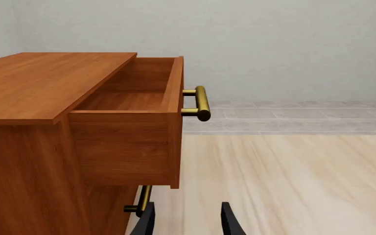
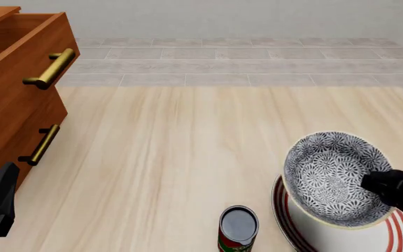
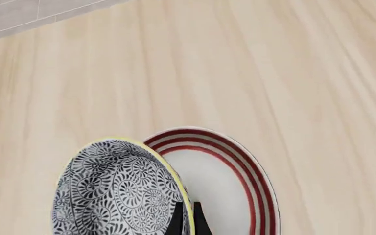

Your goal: Put the bowl on the plate.

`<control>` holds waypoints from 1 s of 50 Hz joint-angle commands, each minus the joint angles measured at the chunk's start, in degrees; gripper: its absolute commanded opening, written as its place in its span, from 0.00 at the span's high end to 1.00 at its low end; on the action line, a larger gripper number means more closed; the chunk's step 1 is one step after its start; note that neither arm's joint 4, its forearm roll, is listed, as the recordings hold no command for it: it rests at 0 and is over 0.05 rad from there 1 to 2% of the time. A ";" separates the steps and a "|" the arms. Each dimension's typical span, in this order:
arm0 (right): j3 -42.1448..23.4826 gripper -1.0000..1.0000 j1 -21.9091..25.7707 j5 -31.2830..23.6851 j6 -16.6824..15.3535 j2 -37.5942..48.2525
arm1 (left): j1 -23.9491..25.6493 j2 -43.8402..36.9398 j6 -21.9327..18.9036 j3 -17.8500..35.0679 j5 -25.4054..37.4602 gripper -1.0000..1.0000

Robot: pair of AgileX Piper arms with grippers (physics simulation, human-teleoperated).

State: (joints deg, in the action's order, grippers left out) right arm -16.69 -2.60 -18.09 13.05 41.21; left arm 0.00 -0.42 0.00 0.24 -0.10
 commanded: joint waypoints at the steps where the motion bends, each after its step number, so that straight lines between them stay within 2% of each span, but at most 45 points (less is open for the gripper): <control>1: 3.29 1.00 -0.38 2.58 0.92 0.91 | 0.00 0.00 0.00 0.00 0.00 0.00; 19: 6.26 1.00 -1.72 5.09 1.01 1.92 | 0.00 0.00 0.00 0.00 0.00 0.00; 43: 6.86 1.00 -2.39 7.01 0.73 3.83 | 0.00 0.00 0.00 0.00 0.00 0.00; 44: 6.86 0.00 -2.40 7.01 0.69 3.84 | 0.00 0.00 0.00 0.00 0.00 0.00; 50: 6.72 0.00 -2.47 6.59 0.55 3.42 | 0.00 0.00 0.00 0.00 0.00 0.00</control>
State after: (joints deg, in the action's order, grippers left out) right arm -9.90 -4.90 -11.43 13.69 44.89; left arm 0.00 -0.42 0.00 0.24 -0.10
